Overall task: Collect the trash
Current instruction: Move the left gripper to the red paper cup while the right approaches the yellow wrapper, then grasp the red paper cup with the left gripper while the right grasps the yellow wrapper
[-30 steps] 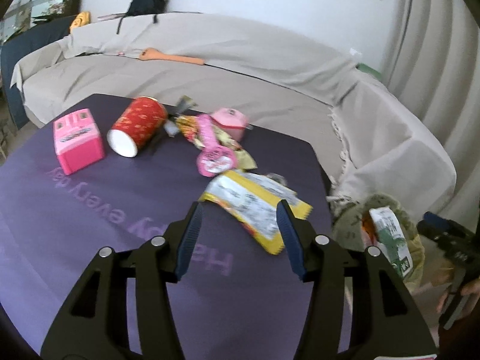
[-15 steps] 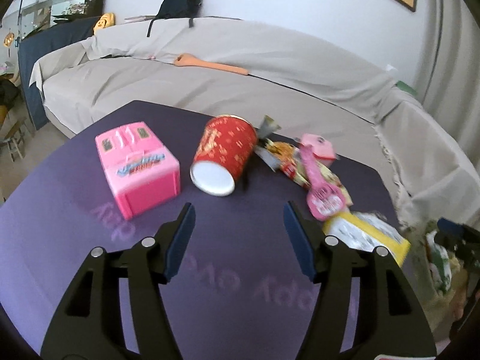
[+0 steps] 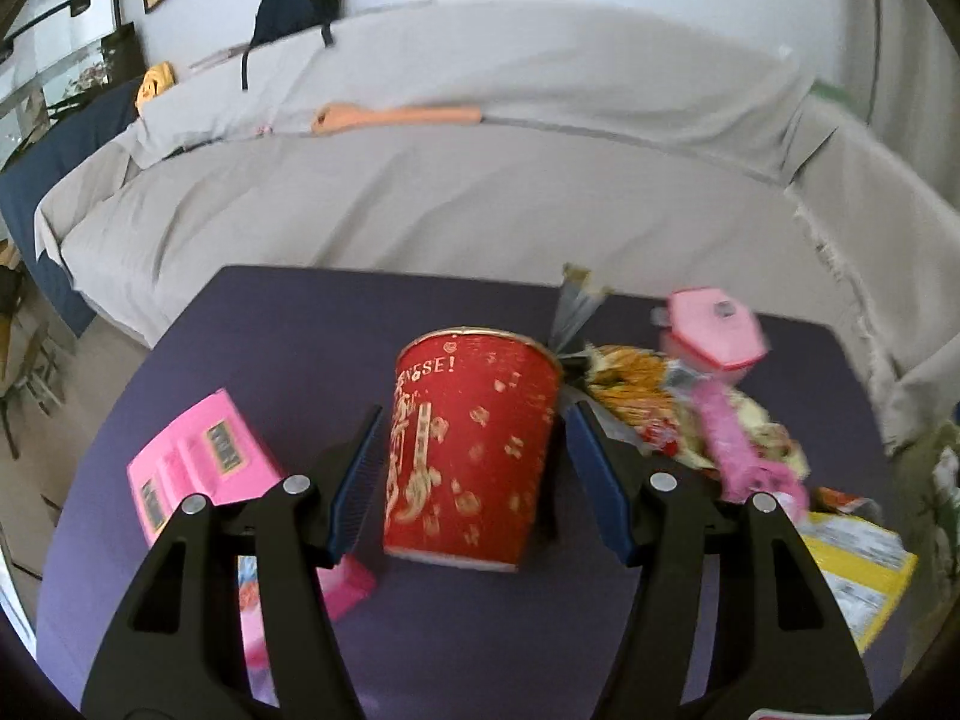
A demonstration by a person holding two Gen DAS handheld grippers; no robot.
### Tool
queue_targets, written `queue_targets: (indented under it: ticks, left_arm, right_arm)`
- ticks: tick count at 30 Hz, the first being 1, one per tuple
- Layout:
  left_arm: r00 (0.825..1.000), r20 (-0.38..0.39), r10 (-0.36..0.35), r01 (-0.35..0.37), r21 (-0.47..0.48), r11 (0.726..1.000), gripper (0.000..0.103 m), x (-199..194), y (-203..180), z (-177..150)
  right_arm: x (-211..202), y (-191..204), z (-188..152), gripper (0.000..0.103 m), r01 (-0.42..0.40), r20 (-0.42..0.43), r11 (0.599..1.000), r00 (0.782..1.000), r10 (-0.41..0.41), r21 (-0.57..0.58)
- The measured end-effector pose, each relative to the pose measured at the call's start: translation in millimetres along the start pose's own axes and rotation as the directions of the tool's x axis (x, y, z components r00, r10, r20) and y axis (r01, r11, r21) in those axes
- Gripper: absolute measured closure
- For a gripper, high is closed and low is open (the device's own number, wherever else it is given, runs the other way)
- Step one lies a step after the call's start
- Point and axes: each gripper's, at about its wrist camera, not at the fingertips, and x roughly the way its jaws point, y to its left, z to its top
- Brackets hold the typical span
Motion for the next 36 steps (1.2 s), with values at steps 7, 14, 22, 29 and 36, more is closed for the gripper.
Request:
queue_targets:
  ticks: [7,14,22,29,36]
  left_arm:
    - [0.999,-0.043,0.031,-0.033,-0.05,0.998,0.044,20.2,2.3,4.0]
    - [0.999,0.013,-0.045,0.047,-0.154,0.987,0.048,-38.0,9.1,-24.4]
    - [0.992,0.037,-0.119,0.125,-0.253,0.96,0.046,-97.7,1.5,-79.6]
    - [0.99,0.044,-0.131,0.138,-0.282,0.949,0.046,-111.8,-9.3,-106.5]
    - [0.988,0.071,-0.136,0.152,-0.308,0.939,0.046,-134.0,-11.6,-125.0]
  right_arm:
    - [17.7,11.5,-4.7,0.03,-0.012,-0.056,0.997,0.998,0.008,-0.074]
    - [24.7,27.2,-9.5,0.03,-0.043,-0.077,0.995,0.996,0.037,-0.089]
    - [36.0,72.6,-9.4,0.03,-0.108,-0.09,0.978,0.992,0.093,-0.179]
    - [63.8,100.3,-18.3,0.039,-0.091,-0.155,0.955,0.987,0.049,-0.282]
    - [59.9,100.9,-18.7,0.068,-0.08,-0.173,0.963,0.984,0.036,-0.259]
